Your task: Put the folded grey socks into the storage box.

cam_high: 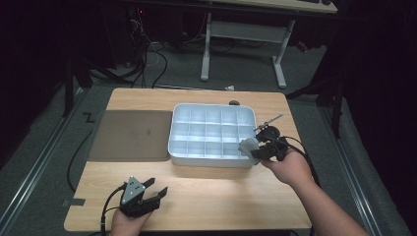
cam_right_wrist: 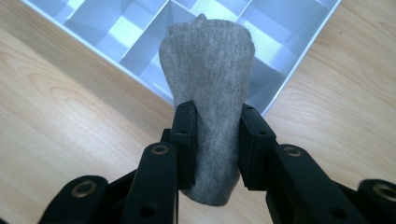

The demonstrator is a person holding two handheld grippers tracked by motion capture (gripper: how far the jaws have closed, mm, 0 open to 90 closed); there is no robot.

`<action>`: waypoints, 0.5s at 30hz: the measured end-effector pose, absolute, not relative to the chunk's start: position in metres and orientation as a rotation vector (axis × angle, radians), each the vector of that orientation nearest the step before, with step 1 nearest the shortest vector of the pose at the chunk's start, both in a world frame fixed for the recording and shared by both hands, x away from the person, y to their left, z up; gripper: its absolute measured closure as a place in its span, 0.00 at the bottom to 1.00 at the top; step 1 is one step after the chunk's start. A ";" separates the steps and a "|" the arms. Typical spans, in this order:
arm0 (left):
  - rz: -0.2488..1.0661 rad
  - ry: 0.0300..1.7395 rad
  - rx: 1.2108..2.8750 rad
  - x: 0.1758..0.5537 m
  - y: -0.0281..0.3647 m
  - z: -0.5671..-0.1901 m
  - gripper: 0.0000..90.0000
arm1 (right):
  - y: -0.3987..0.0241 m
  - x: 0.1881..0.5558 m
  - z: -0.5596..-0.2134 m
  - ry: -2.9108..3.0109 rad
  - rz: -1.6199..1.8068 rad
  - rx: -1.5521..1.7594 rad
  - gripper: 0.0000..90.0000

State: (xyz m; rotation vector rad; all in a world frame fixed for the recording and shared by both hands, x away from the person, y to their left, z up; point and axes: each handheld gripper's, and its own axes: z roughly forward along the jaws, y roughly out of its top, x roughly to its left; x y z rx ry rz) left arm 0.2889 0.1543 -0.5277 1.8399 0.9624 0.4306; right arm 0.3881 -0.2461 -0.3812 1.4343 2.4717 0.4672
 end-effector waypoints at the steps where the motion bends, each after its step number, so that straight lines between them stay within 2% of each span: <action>1: 0.431 0.961 1.840 0.289 0.154 -0.528 0.45 | -0.246 0.392 -0.382 2.474 0.468 1.434 0.80; 15: 0.433 0.954 1.842 0.287 0.153 -0.526 0.45 | -0.244 0.426 -0.401 2.481 0.369 1.504 0.80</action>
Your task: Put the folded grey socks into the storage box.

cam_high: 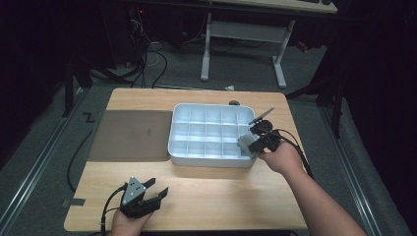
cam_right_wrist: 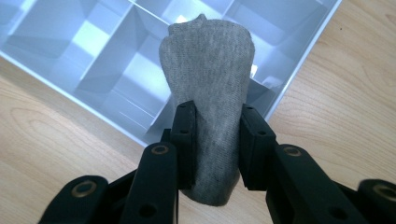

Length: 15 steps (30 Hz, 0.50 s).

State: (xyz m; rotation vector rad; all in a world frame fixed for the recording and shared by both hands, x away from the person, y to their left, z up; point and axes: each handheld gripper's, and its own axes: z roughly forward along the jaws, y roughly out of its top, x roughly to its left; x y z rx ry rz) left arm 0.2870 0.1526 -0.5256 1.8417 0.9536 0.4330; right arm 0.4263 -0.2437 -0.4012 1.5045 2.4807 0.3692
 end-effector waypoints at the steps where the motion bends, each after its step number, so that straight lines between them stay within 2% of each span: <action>1: 0.433 0.953 1.842 0.287 0.153 -0.526 0.45 | -0.244 0.427 -0.403 2.484 0.352 1.515 0.80; 15: 0.433 0.953 1.840 0.287 0.154 -0.525 0.45 | -0.233 0.440 -0.428 2.490 0.193 1.507 0.81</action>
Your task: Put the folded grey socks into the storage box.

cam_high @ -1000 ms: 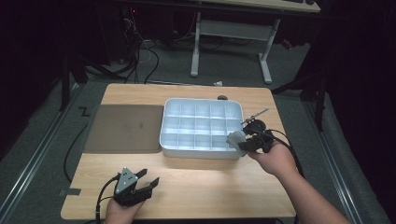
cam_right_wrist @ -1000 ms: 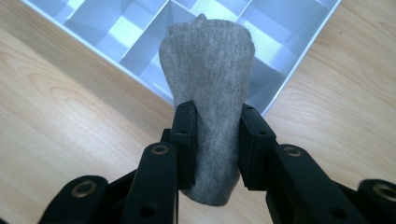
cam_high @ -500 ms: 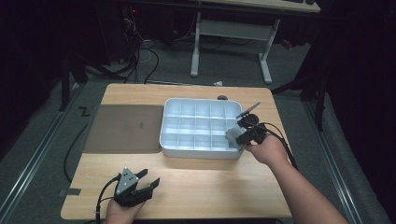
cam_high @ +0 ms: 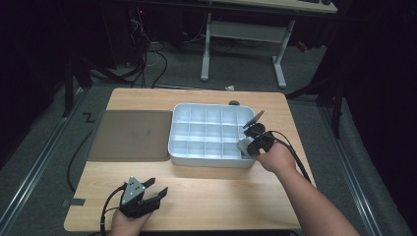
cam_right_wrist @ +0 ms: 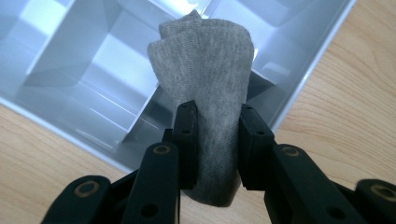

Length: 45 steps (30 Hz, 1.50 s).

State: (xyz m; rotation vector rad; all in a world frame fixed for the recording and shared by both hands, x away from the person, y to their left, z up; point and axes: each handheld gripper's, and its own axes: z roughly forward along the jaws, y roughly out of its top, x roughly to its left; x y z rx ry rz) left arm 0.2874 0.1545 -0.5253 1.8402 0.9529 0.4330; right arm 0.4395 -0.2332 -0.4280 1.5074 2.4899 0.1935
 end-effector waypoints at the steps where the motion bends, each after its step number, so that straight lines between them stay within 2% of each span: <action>1: 0.433 0.953 1.840 0.288 0.155 -0.525 0.45 | -0.232 0.440 -0.430 2.491 0.185 1.509 0.81; 15: 0.433 0.953 1.850 0.289 0.154 -0.526 0.45 | -0.224 0.446 -0.450 2.521 0.093 1.476 0.81; 35: 0.429 0.955 1.853 0.290 0.154 -0.527 0.45 | -0.224 0.450 -0.458 2.559 0.069 1.472 0.80; 41: 0.428 0.956 1.853 0.290 0.155 -0.527 0.45 | -0.226 0.451 -0.454 2.557 0.114 1.511 0.74; 45: 0.427 0.956 1.851 0.290 0.155 -0.527 0.45 | -0.227 0.450 -0.449 2.561 0.145 1.519 0.67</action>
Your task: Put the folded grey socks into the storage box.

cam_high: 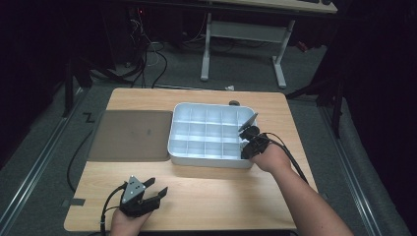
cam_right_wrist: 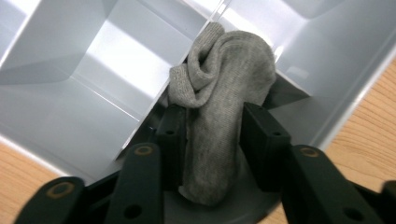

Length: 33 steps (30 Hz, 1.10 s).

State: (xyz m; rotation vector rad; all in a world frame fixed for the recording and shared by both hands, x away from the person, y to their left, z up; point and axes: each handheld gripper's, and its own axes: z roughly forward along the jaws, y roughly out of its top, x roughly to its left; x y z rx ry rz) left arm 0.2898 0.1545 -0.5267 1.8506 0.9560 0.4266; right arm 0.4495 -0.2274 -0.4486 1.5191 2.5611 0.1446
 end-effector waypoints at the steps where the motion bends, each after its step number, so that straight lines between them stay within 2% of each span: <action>1: 0.426 0.956 1.851 0.290 0.155 -0.527 0.45 | -0.228 0.449 -0.447 2.555 0.155 1.536 0.66; 10: 0.422 0.957 1.851 0.290 0.154 -0.527 0.45 | -0.234 0.447 -0.426 2.543 0.253 1.544 0.67; 13: 0.420 0.958 1.851 0.291 0.154 -0.527 0.45 | -0.231 0.448 -0.417 2.528 0.291 1.514 0.80; 16: 0.420 0.959 1.851 0.291 0.155 -0.527 0.45 | -0.227 0.450 -0.411 2.500 0.275 1.484 1.00; 33: 0.415 0.961 1.848 0.291 0.156 -0.527 0.45 | -0.217 0.470 -0.460 2.551 0.057 1.475 1.00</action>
